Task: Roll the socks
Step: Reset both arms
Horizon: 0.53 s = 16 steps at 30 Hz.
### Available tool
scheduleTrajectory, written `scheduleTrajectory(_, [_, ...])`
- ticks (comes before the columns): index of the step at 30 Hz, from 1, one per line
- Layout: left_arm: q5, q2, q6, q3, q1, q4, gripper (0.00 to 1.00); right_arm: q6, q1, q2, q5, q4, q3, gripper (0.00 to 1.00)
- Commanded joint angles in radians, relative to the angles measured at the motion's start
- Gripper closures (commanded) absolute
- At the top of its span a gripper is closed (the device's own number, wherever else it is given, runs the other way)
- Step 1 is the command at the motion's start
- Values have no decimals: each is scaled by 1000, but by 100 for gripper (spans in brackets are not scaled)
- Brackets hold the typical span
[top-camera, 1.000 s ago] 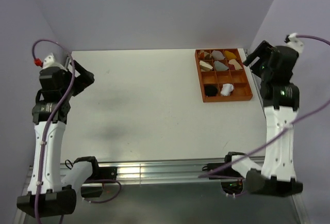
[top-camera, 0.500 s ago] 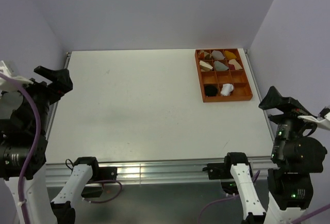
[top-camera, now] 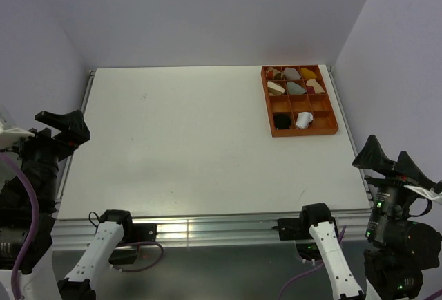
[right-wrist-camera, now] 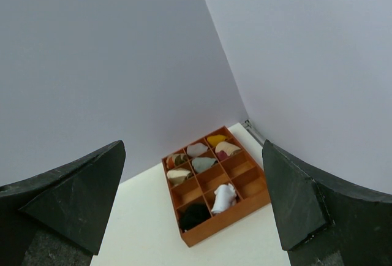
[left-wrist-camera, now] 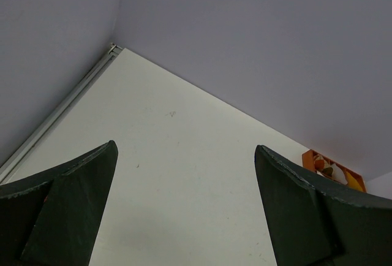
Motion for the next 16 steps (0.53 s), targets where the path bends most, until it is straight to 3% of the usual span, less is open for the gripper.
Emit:
scheduleTrajectory(1, [-32, 2, 15, 25, -7, -12, 0, -44, 18, -15, 22, 70, -18, 0])
scheduleTrajectory(16, [-25, 12, 16, 10, -10, 0, 0, -57, 24, -21, 9, 86, -38, 0])
